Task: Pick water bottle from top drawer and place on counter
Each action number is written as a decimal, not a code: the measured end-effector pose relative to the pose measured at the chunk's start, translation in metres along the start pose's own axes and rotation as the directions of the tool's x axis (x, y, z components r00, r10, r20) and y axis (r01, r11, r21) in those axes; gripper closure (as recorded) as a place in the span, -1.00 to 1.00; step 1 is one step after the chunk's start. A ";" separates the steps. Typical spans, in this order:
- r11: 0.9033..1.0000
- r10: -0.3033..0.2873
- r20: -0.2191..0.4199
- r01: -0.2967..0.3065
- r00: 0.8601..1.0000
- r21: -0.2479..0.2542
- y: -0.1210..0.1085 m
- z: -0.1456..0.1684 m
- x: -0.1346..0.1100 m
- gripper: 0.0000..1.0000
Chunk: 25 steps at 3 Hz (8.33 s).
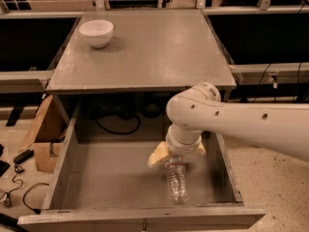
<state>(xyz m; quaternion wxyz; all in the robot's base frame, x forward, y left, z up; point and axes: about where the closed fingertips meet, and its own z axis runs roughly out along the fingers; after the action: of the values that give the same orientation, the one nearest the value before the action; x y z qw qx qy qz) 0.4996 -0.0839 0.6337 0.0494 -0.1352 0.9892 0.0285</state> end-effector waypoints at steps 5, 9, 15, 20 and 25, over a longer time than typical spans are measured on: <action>0.993 0.084 0.014 -0.082 0.996 -0.080 0.001 0.029 0.003 0.92; 0.995 -0.017 0.363 -0.022 0.932 0.102 -0.096 -0.142 0.007 1.00; 0.979 0.046 0.852 0.144 0.522 -0.141 -0.137 -0.368 -0.038 1.00; 0.976 -0.011 0.991 0.217 0.131 -0.018 -0.087 -0.353 -0.216 1.00; 0.989 -0.032 0.999 0.143 0.021 0.029 -0.067 -0.290 -0.307 1.00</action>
Offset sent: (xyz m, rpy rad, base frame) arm -0.0036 -0.0037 -0.0301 0.1042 -0.0230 -0.1106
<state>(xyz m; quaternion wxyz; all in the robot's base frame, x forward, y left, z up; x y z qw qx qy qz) 0.7855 -0.0872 0.9515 0.7210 -0.1391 0.6619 0.1509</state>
